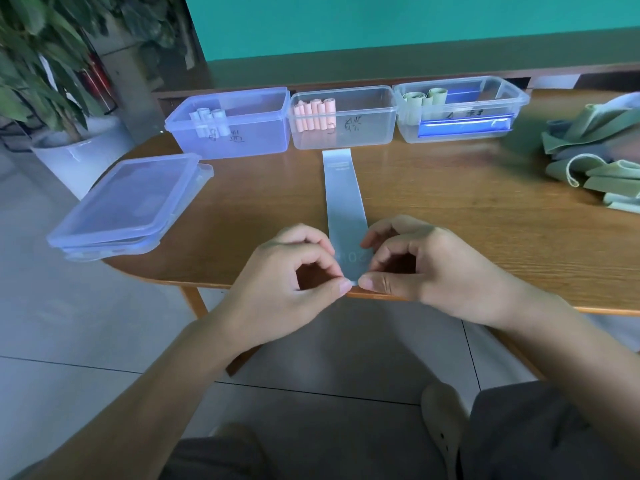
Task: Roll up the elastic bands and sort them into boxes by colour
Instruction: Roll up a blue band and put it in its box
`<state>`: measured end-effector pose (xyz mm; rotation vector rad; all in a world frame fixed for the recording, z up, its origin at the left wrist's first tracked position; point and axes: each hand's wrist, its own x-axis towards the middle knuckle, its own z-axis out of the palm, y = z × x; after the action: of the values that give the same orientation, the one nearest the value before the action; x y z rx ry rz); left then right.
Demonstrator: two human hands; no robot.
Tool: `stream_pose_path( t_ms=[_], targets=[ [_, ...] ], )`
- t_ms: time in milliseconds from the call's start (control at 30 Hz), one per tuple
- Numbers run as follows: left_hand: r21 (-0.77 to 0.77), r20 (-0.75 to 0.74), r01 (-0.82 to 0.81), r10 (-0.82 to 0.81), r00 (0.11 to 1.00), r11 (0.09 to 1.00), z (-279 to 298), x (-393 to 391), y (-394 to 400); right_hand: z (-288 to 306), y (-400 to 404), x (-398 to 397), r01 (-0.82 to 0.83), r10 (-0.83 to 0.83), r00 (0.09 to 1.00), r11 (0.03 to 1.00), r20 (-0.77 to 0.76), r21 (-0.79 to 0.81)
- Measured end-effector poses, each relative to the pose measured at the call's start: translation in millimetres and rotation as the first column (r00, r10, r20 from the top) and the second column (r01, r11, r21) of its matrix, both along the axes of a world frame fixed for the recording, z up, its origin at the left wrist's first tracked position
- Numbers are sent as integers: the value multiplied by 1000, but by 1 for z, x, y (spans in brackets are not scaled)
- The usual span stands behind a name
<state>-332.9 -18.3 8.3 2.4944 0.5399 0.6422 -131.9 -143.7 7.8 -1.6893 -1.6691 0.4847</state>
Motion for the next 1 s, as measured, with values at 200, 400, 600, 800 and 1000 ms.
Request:
stream_pose_path(
  t_ms=[200, 400, 600, 800, 1000],
  targets=[
    [-51, -82, -4, 0, 997, 999, 2, 3, 4, 5, 3, 1, 59, -60, 998, 996, -18, -74],
    [-64, -75, -18, 13, 997, 998, 5, 6, 2, 6, 8, 2, 83, -87, 995, 993, -51, -82],
    [-60, -32, 58, -60, 998, 997, 3, 7, 3, 6, 9, 2, -114, 112, 992, 993, -54, -17],
    [73, -24, 62, -61, 998, 995, 0, 3, 1, 2, 6, 4, -158, 154, 984, 987, 93, 36],
    [46, 1, 21, -21, 1000, 999, 0, 4, 1, 1, 2, 5, -116, 113, 990, 992, 79, 40]
  ],
)
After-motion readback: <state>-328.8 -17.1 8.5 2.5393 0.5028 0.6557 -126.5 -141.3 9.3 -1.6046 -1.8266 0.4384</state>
